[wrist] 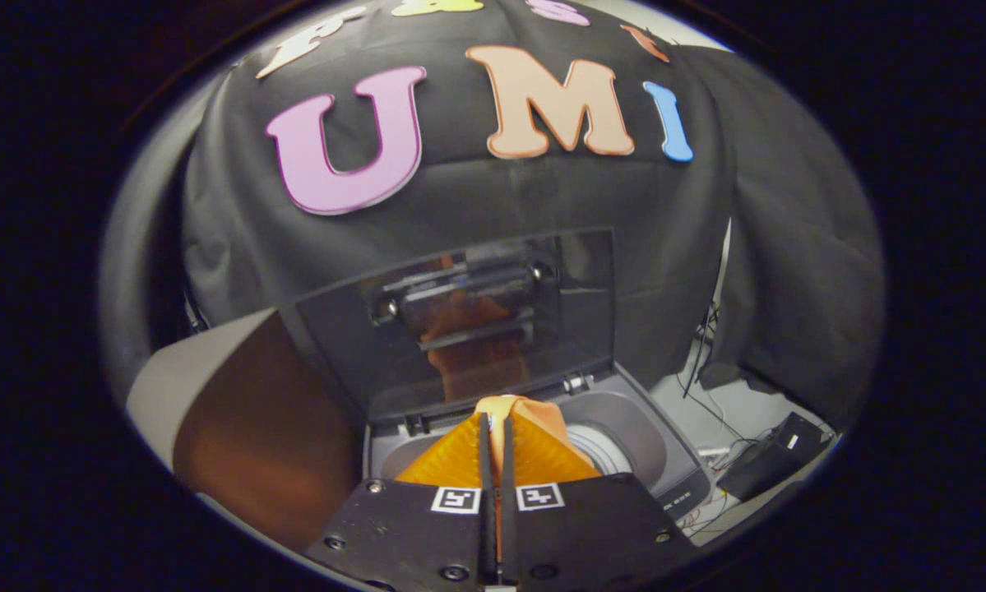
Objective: Put the clothes into the washing machine and then close the washing machine lid.
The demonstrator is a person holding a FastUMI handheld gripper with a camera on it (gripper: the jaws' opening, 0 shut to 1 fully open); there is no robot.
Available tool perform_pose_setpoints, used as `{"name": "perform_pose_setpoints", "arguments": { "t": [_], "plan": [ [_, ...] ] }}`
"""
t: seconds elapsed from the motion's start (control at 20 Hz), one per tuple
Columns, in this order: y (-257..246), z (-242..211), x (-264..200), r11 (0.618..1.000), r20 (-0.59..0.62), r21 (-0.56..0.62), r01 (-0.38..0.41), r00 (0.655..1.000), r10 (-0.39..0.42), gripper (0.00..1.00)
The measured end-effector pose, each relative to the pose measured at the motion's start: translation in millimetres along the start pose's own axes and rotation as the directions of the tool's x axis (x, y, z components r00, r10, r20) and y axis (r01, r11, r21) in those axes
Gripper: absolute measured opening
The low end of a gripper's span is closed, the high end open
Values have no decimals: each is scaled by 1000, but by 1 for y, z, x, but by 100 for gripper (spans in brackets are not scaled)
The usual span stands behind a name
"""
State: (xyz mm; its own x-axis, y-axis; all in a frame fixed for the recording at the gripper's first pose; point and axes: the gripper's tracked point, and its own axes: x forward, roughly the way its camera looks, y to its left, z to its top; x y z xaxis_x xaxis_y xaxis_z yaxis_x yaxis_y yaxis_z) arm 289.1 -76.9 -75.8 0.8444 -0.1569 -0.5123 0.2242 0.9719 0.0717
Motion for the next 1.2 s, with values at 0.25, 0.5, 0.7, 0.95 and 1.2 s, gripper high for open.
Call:
{"name": "perform_pose_setpoints", "arguments": {
  "t": [0.25,0.5,0.7,0.95,1.2],
  "plan": [
    [-13,-33,19,1000,-66,18,5,998,-4,10],
    [-24,-28,18,999,-46,-14,32,998,-33,57],
    [-25,-20,18,997,-30,-60,45,998,-47,89],
    [-13,-10,11,992,1,-124,31,1000,-31,98],
    [12,11,3,999,19,-36,-26,999,26,98]
  ]
}}
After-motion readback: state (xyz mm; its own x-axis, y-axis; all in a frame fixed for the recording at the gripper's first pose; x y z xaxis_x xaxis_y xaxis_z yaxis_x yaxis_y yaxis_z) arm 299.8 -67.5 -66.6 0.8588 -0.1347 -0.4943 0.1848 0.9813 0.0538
